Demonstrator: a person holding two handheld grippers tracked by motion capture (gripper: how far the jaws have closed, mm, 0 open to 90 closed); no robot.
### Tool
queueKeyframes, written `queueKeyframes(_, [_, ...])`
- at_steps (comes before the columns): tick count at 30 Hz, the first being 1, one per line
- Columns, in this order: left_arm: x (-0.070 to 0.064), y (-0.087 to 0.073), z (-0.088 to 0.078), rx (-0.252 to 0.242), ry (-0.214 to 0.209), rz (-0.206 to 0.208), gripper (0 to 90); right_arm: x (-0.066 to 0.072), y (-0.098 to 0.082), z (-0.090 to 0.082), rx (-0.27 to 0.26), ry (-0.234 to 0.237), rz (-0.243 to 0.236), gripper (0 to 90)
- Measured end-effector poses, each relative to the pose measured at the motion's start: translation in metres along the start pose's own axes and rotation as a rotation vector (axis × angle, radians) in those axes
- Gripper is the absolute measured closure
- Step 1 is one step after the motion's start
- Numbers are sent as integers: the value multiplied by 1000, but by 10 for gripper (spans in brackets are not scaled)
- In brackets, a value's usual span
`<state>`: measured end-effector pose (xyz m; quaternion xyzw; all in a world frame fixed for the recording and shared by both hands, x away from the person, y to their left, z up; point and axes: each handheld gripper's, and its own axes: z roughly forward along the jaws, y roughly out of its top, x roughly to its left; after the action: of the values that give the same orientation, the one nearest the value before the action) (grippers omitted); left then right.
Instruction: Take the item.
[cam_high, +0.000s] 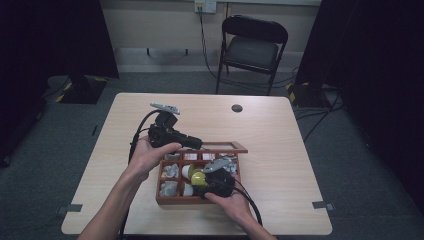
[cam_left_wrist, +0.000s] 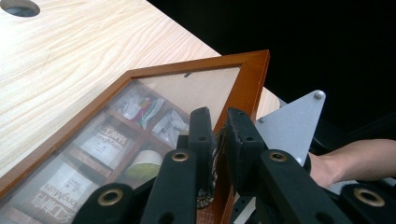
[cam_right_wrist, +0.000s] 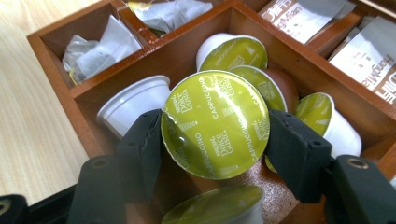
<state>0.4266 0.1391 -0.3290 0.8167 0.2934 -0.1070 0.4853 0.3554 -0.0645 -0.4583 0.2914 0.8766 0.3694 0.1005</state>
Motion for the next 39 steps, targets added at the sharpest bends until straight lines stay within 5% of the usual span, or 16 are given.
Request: queueKeyframes(39, [0, -1, 0, -2, 0, -5, 812, -3, 3, -37, -181, 34, -31, 375])
